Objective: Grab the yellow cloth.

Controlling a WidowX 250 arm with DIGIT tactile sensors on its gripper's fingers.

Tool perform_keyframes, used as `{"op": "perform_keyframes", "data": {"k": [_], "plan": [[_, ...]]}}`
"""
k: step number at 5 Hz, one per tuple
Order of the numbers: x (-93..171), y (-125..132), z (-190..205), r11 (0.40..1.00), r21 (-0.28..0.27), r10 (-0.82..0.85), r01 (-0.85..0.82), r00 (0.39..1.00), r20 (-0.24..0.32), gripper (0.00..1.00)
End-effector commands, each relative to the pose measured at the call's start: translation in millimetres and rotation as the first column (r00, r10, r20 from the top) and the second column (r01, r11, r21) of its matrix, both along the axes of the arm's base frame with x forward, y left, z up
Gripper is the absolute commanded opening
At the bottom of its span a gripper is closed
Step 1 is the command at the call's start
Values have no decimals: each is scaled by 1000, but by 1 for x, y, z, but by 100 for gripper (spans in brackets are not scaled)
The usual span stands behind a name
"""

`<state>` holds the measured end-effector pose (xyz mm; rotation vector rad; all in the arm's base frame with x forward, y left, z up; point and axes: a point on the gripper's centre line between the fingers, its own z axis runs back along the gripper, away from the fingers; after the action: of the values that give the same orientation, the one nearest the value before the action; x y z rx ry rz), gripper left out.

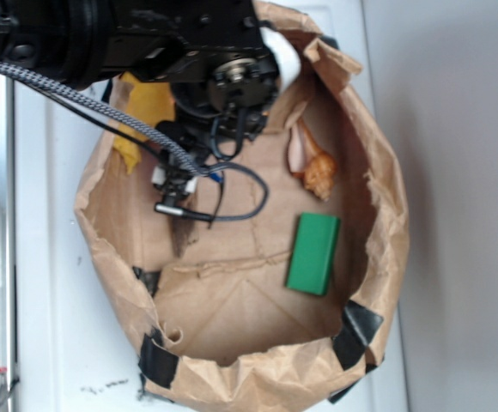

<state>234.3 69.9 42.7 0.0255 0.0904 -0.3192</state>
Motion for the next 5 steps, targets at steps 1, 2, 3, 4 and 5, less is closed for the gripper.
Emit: {"op": "perform_keyframes", "data": {"k": [1,2,3,4,5], "plan": [[-13,8,-19,996,92,-18,13,998,54,100],[-13,6,-24,993,111,19,-26,998,66,0],[-13,6,-19,996,89,-2,-5,997,83,0],[-14,5,-15,997,75,-11,4,996,89,0],[-15,3,-14,998,63,-19,14,996,84,0]]}}
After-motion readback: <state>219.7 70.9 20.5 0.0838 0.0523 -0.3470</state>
